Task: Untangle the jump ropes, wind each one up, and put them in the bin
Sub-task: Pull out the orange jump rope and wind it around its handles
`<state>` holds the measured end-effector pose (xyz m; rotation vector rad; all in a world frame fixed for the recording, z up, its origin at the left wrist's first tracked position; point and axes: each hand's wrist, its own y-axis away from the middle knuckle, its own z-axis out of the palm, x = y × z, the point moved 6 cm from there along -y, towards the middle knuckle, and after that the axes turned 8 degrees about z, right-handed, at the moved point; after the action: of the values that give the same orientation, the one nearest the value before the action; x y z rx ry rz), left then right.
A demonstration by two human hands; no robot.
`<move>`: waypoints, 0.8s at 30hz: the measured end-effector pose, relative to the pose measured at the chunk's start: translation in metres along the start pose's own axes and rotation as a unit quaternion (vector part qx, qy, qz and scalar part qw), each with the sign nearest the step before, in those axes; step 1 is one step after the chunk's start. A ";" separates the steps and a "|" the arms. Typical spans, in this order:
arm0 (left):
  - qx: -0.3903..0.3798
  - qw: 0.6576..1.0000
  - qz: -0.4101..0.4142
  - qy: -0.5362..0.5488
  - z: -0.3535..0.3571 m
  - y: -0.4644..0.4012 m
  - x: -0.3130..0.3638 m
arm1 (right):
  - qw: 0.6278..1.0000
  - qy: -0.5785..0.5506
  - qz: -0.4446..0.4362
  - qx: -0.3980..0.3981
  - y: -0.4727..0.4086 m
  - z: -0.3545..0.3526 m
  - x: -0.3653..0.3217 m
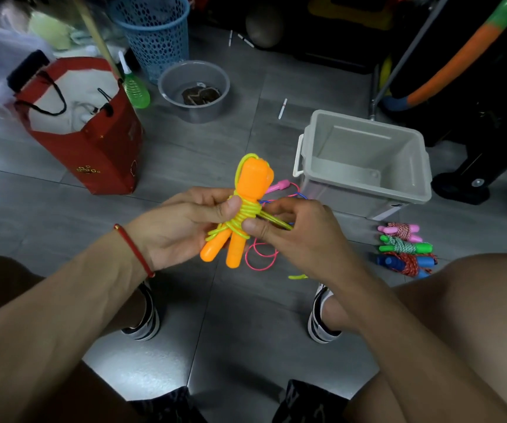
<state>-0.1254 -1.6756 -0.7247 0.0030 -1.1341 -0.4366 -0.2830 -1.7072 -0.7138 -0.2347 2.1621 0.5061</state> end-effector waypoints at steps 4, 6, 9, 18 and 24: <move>0.084 0.994 -0.012 -0.064 -0.015 -0.006 -0.011 | 0.995 0.096 0.014 0.002 -0.003 0.003 0.005; 0.151 0.985 0.001 -0.081 -0.025 -0.009 -0.008 | 0.989 0.145 0.008 -0.009 -0.004 0.002 0.006; 0.200 0.972 0.018 -0.120 -0.033 -0.010 -0.004 | 0.990 0.136 0.016 -0.036 -0.002 0.004 0.006; 0.266 0.950 0.062 -0.148 -0.008 -0.028 -0.023 | 0.991 0.106 -0.030 0.072 0.007 0.007 0.001; 0.291 0.953 0.056 -0.056 -0.001 -0.027 -0.035 | 0.958 0.242 -0.053 0.142 0.013 0.013 -0.010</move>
<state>-0.1459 -1.6889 -0.7616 0.4317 -1.3350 0.0126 -0.2722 -1.6902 -0.7097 -0.3388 2.6467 0.0696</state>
